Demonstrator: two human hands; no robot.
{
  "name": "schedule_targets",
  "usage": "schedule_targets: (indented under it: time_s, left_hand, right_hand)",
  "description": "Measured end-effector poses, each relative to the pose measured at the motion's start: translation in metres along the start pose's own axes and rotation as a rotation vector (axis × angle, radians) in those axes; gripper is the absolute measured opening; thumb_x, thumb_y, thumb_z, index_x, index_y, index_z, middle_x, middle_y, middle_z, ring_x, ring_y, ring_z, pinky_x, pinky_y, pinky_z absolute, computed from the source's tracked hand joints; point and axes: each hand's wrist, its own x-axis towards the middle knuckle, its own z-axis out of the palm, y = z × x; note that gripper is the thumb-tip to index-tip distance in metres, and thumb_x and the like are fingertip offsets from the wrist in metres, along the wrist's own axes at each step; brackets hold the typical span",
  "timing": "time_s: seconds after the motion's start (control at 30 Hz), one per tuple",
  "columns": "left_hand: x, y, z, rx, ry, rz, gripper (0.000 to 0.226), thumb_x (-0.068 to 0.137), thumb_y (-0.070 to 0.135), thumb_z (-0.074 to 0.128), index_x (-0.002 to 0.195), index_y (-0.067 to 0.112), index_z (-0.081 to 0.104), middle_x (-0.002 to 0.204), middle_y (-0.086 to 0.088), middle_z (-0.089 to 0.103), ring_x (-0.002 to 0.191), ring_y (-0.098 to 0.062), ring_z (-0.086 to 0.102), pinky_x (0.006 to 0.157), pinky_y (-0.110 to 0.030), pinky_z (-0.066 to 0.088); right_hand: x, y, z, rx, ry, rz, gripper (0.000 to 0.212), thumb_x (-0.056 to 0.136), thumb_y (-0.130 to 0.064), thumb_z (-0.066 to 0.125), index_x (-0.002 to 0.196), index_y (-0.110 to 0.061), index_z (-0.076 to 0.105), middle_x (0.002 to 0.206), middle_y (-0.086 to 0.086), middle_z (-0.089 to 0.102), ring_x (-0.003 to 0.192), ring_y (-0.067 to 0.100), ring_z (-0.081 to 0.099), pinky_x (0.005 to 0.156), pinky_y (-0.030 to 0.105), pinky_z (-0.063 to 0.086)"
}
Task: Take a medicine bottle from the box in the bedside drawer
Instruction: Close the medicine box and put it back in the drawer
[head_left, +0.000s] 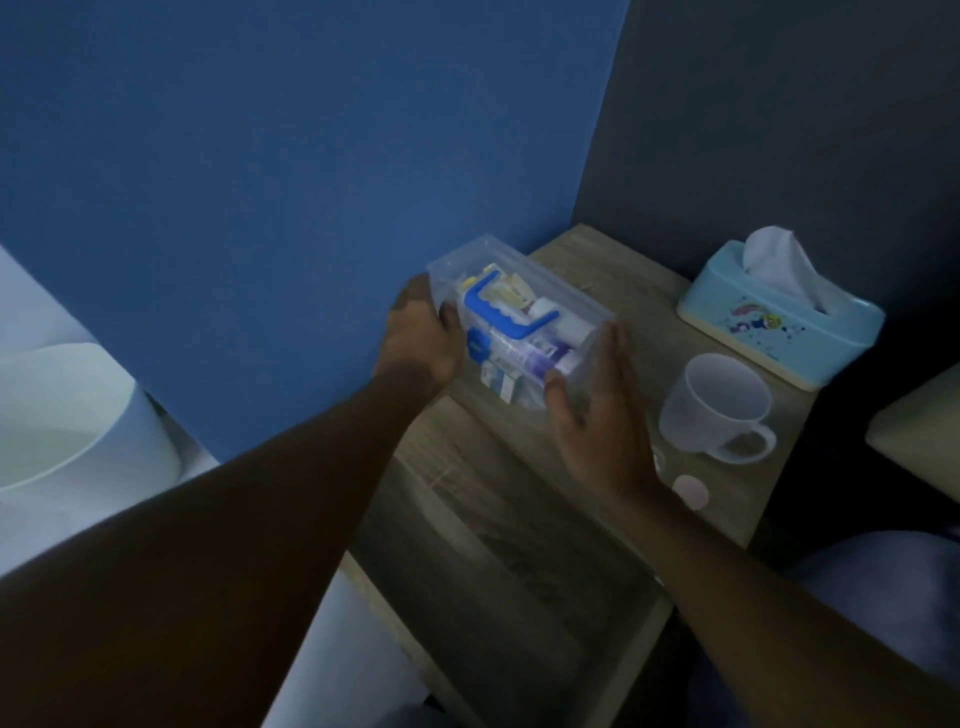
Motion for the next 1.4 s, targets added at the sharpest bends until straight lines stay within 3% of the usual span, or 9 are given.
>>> schedule_targets:
  time_s: [0.17,0.27,0.4,0.5,0.67,0.87,1.17,1.3,1.4]
  left_hand:
    - [0.036,0.011,0.000,0.133,-0.096,0.072,0.057,0.101,0.029,0.042,0.151,0.003,0.031,0.158,-0.016,0.032,0.147,-0.029,0.028,0.120,-0.035,0.022]
    - [0.056,0.014,0.003,0.180,-0.150,0.056,0.053,0.099,0.031,0.044,0.146,0.007,0.040,0.150,-0.017,0.044,0.138,-0.033,0.041,0.113,-0.036,0.035]
    - [0.073,0.009,0.007,0.175,-0.198,0.005,0.053,0.098,0.040,0.044,0.142,0.010,0.044,0.143,-0.020,0.049,0.131,-0.035,0.048,0.107,-0.038,0.042]
    - [0.078,0.005,0.008,0.149,-0.220,-0.055,0.056,0.097,0.048,0.043,0.143,0.016,0.043,0.146,-0.019,0.046,0.133,-0.035,0.046,0.110,-0.040,0.040]
    - [0.075,-0.003,-0.001,0.074,-0.237,-0.094,0.057,0.094,0.050,0.048,0.143,0.021,0.047,0.147,-0.014,0.047,0.131,-0.033,0.049,0.109,-0.042,0.043]
    - [0.041,-0.021,-0.027,-0.013,-0.189,-0.119,0.055,0.090,0.052,0.055,0.137,0.023,0.055,0.140,-0.010,0.054,0.128,-0.027,0.053,0.110,-0.040,0.043]
    - [-0.029,-0.040,-0.076,0.006,-0.094,-0.125,0.039,0.090,0.043,0.058,0.121,0.020,0.067,0.102,0.006,0.066,0.101,-0.017,0.063,0.081,-0.021,0.040]
    - [-0.052,-0.057,-0.082,0.031,-0.117,-0.148,0.051,0.087,0.048,0.058,0.129,0.018,0.064,0.122,-0.003,0.068,0.112,-0.021,0.062,0.095,-0.026,0.045]
    - [-0.066,-0.073,-0.080,0.028,-0.147,-0.140,0.051,0.086,0.049,0.058,0.127,0.020,0.064,0.124,-0.004,0.067,0.106,-0.016,0.060,0.091,-0.026,0.043]
  right_hand:
    - [0.011,-0.008,0.014,-0.086,0.030,0.038,0.083,0.099,-0.059,0.032,0.159,-0.015,-0.004,0.168,0.006,-0.007,0.155,0.022,0.001,0.123,0.047,0.024]
    - [0.016,-0.009,0.020,-0.102,0.092,0.034,0.084,0.098,-0.062,0.033,0.159,-0.014,0.000,0.168,0.007,-0.005,0.153,0.016,0.004,0.118,0.032,0.025]
    - [0.018,-0.006,0.028,-0.037,0.103,0.059,0.080,0.094,-0.065,0.037,0.158,-0.028,0.007,0.167,0.001,-0.013,0.149,0.026,0.031,0.099,0.039,0.054]
    - [0.017,0.000,0.029,0.030,0.081,0.050,0.088,0.089,-0.064,0.052,0.157,-0.031,0.007,0.166,-0.005,-0.018,0.148,0.027,0.032,0.094,0.044,0.058]
    - [0.012,0.006,0.024,0.059,0.054,0.012,0.099,0.084,-0.049,0.070,0.158,-0.030,0.008,0.168,0.002,-0.002,0.147,0.018,0.031,0.094,0.007,0.038]
    - [-0.021,-0.005,0.007,0.058,-0.023,-0.005,0.092,0.088,-0.053,0.064,0.158,-0.029,0.010,0.165,0.007,0.022,0.147,0.022,0.036,0.105,0.043,0.051]
    - [-0.101,-0.057,-0.006,0.024,0.017,-0.023,0.084,0.086,-0.037,0.074,0.154,-0.016,0.031,0.167,0.007,0.010,0.154,0.027,0.017,0.112,0.038,0.043]
    - [-0.137,-0.061,0.002,-0.064,0.067,-0.014,0.082,0.085,-0.044,0.071,0.153,-0.016,0.034,0.166,0.008,0.015,0.153,0.026,0.016,0.115,0.027,0.023]
    - [-0.159,-0.056,0.010,0.024,0.004,0.029,0.083,0.088,-0.051,0.063,0.156,-0.020,0.027,0.168,0.002,0.006,0.155,0.023,0.011,0.114,0.036,0.041]
